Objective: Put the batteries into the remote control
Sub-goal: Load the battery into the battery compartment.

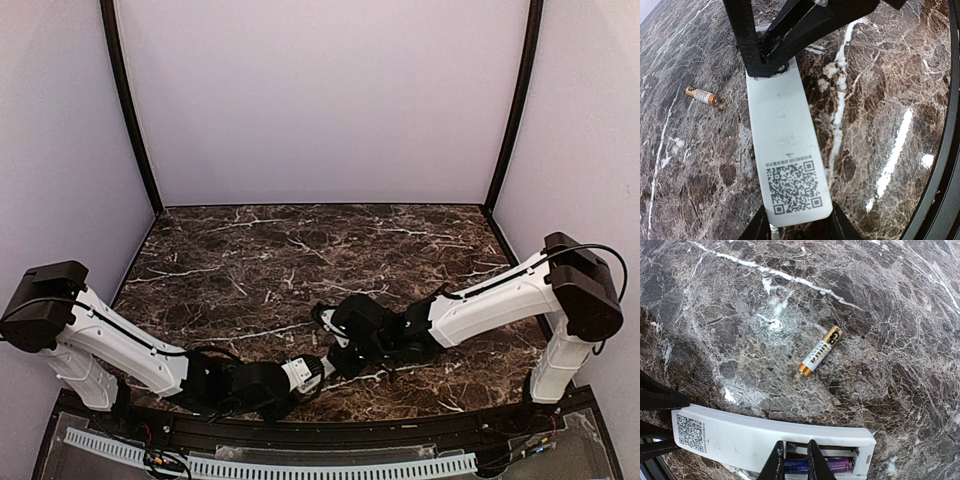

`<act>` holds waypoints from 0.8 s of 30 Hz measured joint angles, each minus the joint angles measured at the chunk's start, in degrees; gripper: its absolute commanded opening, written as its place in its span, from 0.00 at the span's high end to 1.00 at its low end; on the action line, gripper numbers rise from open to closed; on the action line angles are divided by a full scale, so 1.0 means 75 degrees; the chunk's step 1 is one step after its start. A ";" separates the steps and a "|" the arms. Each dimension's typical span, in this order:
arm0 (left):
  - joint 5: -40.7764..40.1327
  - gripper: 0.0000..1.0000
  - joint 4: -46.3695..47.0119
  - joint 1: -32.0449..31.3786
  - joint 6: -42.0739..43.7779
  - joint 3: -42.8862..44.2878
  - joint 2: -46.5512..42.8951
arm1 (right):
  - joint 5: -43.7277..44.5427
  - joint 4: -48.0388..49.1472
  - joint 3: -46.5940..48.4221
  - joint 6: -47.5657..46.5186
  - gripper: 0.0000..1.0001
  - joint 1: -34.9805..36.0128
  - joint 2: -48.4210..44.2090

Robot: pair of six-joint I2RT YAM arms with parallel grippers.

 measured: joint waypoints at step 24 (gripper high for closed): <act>0.0271 0.91 0.0079 0.0047 -0.0015 -0.0347 -0.0358 | 0.0399 0.2206 -0.1329 -0.0055 0.86 -0.0251 -0.0119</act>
